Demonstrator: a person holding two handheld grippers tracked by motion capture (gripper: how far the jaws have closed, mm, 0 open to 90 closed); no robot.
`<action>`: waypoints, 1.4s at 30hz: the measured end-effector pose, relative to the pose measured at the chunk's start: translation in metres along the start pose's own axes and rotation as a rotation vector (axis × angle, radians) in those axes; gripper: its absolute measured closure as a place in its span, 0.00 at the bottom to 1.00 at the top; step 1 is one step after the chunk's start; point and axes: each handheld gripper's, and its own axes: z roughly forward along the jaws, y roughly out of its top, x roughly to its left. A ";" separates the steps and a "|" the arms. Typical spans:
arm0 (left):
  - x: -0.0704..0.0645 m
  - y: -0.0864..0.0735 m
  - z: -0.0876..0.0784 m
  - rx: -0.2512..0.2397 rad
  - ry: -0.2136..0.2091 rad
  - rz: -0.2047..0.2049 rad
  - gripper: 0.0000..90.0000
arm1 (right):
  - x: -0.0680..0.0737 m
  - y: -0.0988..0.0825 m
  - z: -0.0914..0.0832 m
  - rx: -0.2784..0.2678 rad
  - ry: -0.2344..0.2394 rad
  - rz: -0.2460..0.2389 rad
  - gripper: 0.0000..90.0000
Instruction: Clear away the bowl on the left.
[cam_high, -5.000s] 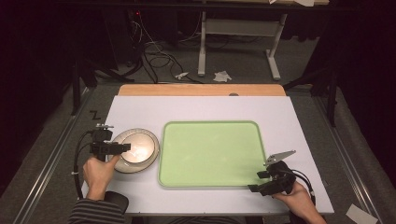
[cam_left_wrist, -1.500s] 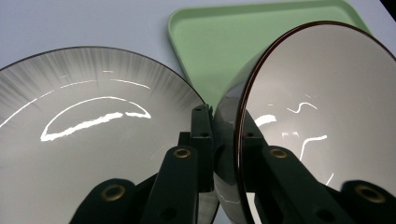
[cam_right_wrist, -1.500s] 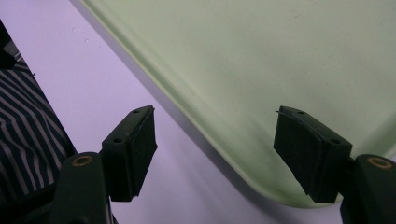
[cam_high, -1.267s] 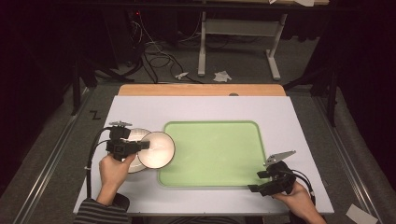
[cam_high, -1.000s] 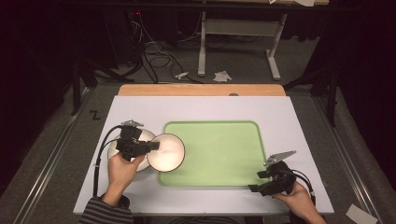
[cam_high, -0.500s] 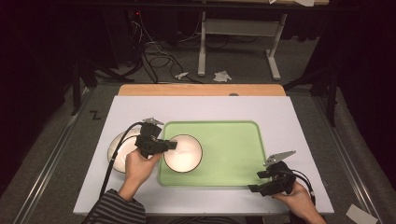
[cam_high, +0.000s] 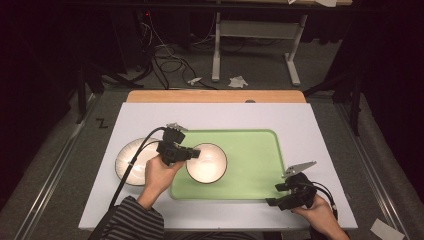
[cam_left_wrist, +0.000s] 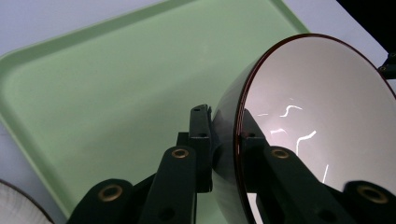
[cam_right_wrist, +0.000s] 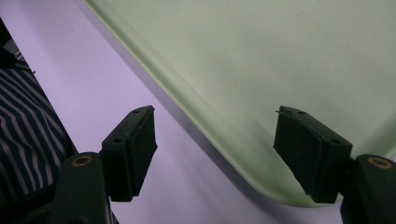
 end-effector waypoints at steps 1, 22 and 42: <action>-0.001 0.002 0.002 -0.005 -0.004 -0.008 0.90 | -0.001 0.000 0.000 0.001 0.000 -0.004 0.34; -0.006 0.030 0.061 0.087 -0.008 -0.007 0.89 | -0.001 0.000 -0.001 -0.004 0.001 0.000 0.34; 0.013 0.037 0.101 0.051 0.011 -0.116 0.88 | 0.000 0.000 0.000 -0.002 0.009 -0.007 0.33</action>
